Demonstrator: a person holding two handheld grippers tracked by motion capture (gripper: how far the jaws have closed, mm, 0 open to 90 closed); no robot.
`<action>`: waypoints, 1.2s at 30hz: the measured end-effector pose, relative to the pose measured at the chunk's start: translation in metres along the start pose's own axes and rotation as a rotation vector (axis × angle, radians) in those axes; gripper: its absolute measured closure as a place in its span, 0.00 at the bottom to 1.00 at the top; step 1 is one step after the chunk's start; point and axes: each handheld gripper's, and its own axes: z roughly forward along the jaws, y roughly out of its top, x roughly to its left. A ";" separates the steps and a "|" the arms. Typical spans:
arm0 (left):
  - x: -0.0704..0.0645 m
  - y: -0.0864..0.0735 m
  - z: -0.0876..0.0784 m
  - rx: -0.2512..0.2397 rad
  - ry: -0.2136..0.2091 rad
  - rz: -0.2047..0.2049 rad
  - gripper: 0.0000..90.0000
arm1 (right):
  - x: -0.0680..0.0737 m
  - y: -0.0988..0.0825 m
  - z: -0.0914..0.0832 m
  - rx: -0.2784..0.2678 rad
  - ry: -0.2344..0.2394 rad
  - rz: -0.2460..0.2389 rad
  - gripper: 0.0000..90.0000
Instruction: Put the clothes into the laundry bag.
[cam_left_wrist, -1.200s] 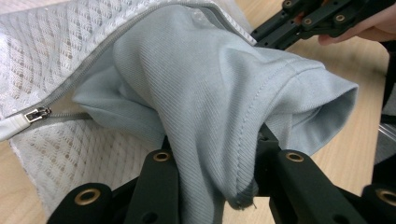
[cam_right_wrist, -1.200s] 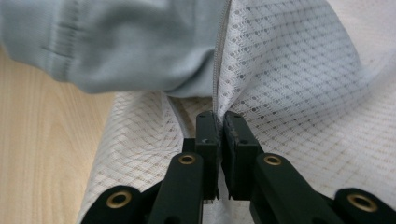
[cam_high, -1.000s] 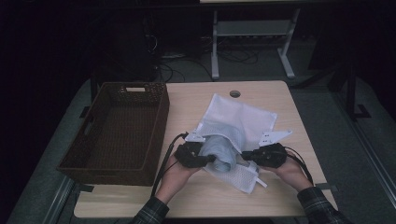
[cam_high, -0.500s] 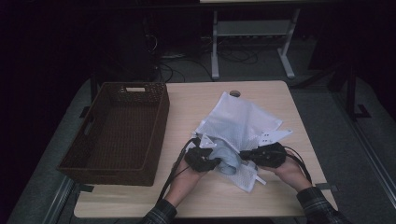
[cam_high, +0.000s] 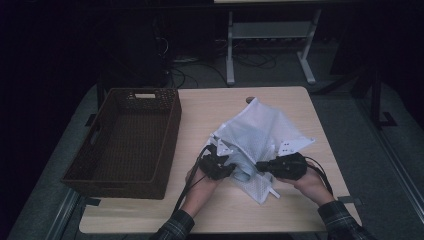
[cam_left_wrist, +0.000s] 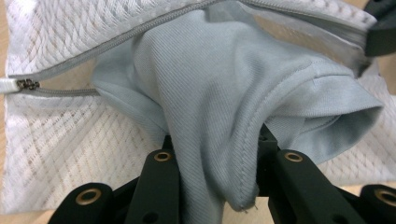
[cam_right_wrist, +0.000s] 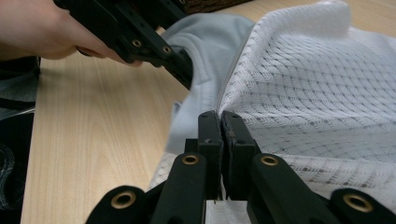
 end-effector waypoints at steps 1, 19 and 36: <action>-0.002 0.001 0.002 0.004 0.001 0.006 0.79 | 0.000 0.000 0.000 -0.001 0.001 0.001 0.96; -0.011 0.001 0.012 0.037 -0.079 0.018 0.53 | 0.001 0.002 -0.005 -0.024 0.013 -0.001 0.96; 0.039 -0.009 -0.056 -0.035 -0.078 -0.085 0.37 | -0.003 -0.003 -0.010 -0.026 -0.004 0.012 0.96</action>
